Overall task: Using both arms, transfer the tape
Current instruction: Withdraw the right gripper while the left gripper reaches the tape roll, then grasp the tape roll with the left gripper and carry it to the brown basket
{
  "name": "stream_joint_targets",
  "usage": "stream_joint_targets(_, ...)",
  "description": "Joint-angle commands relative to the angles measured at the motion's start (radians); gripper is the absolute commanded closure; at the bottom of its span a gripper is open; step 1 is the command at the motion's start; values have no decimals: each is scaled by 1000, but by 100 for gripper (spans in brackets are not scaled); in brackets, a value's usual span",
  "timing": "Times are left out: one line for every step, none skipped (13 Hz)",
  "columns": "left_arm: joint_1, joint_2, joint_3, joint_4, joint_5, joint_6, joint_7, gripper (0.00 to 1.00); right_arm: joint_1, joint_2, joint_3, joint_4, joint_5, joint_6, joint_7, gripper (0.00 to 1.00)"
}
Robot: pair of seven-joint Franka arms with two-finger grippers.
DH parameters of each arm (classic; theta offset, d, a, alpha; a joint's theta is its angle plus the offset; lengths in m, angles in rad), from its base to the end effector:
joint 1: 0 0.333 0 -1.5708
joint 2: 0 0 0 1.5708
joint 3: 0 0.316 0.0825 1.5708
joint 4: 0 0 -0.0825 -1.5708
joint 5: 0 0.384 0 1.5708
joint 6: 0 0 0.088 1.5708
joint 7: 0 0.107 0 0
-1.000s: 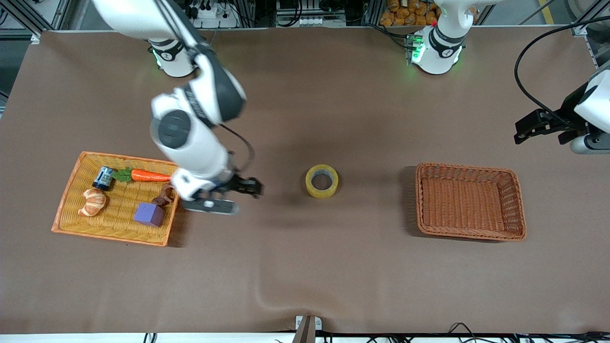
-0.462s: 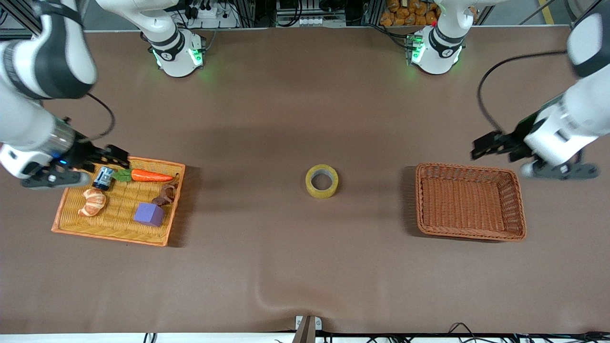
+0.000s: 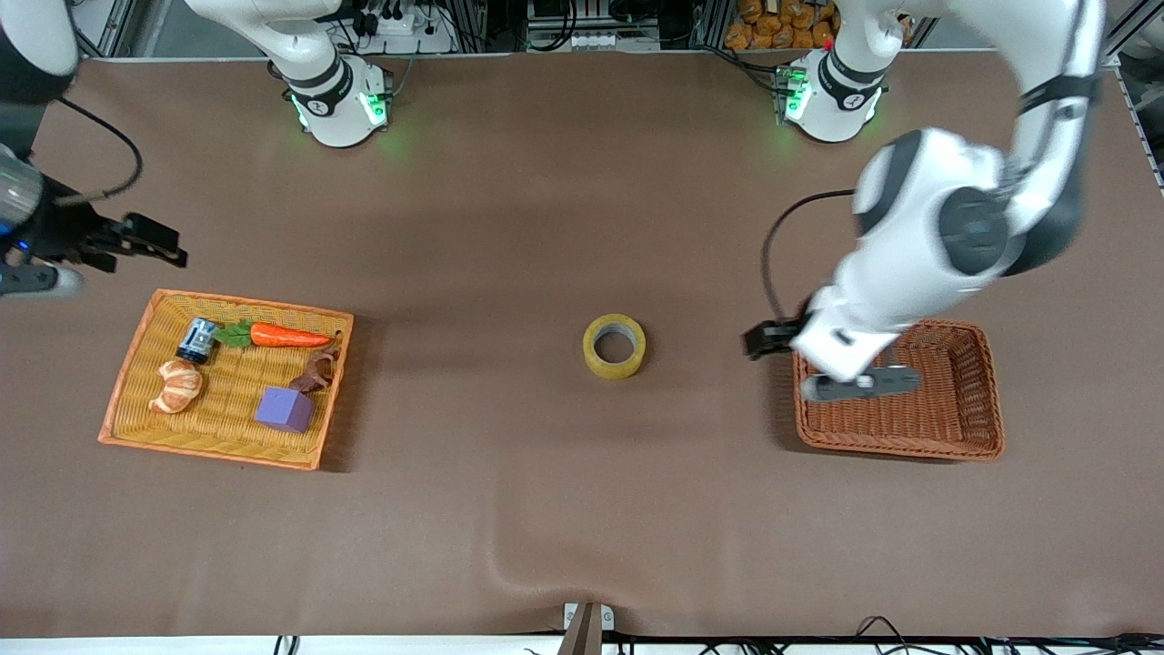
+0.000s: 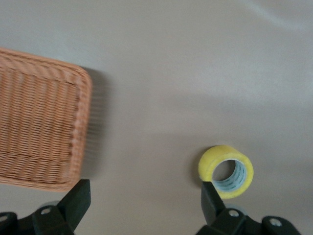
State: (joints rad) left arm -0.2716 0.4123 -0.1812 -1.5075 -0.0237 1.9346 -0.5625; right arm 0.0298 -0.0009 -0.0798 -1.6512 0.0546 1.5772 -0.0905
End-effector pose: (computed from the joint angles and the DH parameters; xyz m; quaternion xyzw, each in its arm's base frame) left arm 0.6185 -0.2833 0.4340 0.9966 0.0666 -0.0137 0.0464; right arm 0.5511 -0.0218 0.5878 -0.9988 -0.0191 0.0345 0.0298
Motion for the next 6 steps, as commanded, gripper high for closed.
stream_joint_targets(-86, 98, 8, 21, 39, 59, -124, 0, -53, 2, 17, 51, -10, -35, -93, 0)
stream_joint_targets(-104, 127, 6, 17, 45, 88, -169, 0, -60, 5, 18, 66, -10, -51, -141, 0)
stream_joint_targets(-141, 166, 8, 18, 48, 96, -186, 0, -62, 13, 17, 74, -28, -51, -179, 0)
stream_joint_targets(-174, 221, 8, 18, 79, 113, -181, 0, -62, 15, 18, 77, -53, -52, -187, 0)
stream_joint_targets(-216, 259, 9, 13, 117, 156, -204, 0, -65, 13, 18, 76, -55, -63, -184, 0)
stream_joint_targets(-225, 294, 11, 15, 128, 187, -238, 0, -73, 13, 18, 77, -62, -84, -196, 0)
